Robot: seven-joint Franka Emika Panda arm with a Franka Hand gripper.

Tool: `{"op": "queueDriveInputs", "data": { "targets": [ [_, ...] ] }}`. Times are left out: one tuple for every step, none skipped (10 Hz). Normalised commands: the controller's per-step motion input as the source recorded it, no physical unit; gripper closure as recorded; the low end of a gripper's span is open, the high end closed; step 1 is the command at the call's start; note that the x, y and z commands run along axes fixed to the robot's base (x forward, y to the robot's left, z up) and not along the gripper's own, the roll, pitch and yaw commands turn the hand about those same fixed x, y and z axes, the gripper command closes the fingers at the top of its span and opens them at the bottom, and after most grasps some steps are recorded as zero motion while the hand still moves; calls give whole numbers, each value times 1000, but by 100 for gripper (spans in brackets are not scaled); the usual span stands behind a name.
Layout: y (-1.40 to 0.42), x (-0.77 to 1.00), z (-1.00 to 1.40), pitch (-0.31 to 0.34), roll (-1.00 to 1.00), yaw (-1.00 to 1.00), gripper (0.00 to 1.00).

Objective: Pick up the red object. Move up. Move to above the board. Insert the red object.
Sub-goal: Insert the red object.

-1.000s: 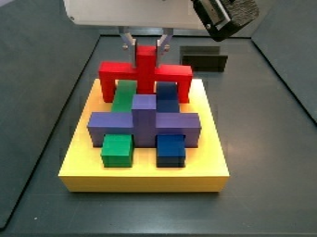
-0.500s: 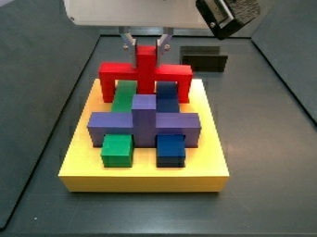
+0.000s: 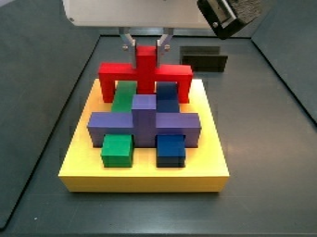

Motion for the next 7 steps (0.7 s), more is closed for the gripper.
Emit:
{"op": "queueDriveInputs", "data": {
  "targets": [
    [-291, 143, -194, -53, 54, 214, 100],
    [-209, 86, -266, -57, 43, 289, 100],
    [-111, 114, -151, -34, 0, 257, 100],
    [0, 309, 0, 0, -33, 143, 100],
    [77, 254, 0, 0, -91, 117, 100],
    [134, 263, 0, 0, -146, 134, 100],
    [86, 197, -31, -49, -154, 109, 100]
  ]
}}
